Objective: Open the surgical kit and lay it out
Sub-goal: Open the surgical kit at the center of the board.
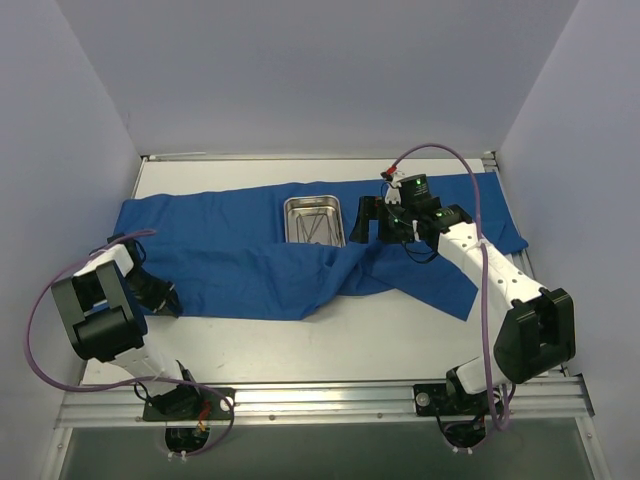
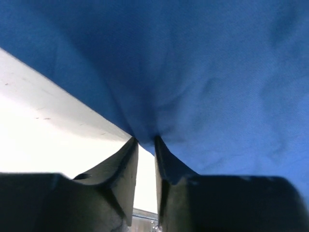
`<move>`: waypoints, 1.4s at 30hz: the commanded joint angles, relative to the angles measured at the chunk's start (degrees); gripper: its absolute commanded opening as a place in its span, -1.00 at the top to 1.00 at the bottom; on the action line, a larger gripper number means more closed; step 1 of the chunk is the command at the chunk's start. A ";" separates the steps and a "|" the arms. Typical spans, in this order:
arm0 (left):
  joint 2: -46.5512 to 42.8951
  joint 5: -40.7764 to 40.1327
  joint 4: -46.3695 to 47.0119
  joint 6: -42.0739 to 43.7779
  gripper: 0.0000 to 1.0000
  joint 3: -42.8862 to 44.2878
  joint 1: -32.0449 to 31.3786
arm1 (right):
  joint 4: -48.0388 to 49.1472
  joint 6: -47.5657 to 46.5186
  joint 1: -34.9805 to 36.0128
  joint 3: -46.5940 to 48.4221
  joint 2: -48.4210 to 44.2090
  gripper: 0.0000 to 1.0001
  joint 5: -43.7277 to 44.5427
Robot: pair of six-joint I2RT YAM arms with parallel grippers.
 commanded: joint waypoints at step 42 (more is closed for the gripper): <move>-12.58 -5.51 -11.28 10.76 0.95 18.61 -14.80 | -27.10 16.25 -32.44 -10.90 2.56 -0.93 13.42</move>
